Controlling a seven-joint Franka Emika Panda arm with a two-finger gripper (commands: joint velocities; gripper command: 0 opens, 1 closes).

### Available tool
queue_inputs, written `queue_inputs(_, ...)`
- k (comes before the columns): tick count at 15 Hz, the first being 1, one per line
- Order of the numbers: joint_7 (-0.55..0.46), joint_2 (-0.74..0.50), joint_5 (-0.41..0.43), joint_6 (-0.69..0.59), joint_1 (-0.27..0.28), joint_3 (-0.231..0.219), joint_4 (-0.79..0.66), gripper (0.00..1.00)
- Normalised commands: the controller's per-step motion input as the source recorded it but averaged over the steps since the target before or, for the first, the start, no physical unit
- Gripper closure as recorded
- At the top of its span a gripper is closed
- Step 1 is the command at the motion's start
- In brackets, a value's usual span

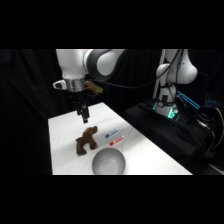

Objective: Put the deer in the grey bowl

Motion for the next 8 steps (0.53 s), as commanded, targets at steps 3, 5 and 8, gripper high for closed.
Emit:
queue_inputs(3,-0.22,0.48,0.144,0.01,-0.12,0.088,0.47,0.0)
queue_inputs(5,-0.21,0.47,0.096,0.04,-0.131,0.076,0.42,0.0)
queue_inputs(8,-0.21,0.42,0.073,0.06,-0.143,0.075,0.39,0.0)
